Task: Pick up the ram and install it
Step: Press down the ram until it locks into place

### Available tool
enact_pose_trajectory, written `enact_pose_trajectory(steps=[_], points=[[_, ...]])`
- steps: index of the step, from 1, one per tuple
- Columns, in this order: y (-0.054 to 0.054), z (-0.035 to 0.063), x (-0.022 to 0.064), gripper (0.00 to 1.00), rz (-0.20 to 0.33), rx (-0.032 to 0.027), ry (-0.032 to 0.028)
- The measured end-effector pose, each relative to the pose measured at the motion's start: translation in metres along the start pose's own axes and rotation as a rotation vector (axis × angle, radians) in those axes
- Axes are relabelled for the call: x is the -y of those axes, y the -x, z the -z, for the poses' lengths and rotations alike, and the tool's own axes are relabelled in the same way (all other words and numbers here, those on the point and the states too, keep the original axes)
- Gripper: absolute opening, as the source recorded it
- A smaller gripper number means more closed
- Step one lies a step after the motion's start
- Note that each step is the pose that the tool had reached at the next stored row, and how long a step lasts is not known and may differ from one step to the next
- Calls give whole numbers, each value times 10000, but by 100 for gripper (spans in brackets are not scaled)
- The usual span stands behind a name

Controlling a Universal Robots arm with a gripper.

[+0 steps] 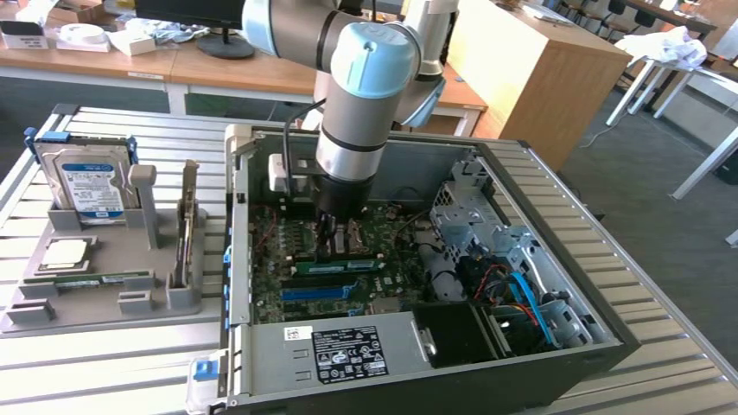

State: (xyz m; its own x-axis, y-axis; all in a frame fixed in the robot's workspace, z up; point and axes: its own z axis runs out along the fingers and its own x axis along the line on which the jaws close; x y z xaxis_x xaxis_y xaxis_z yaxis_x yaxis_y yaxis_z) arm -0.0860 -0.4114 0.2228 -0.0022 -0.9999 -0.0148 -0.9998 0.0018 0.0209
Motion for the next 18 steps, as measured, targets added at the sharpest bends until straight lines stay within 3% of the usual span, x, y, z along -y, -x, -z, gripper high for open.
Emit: enact_pose_trajectory(steps=[9,18], points=[[3,184,-4,10,0,0,1],[7,494,-10,10,0,0,2]])
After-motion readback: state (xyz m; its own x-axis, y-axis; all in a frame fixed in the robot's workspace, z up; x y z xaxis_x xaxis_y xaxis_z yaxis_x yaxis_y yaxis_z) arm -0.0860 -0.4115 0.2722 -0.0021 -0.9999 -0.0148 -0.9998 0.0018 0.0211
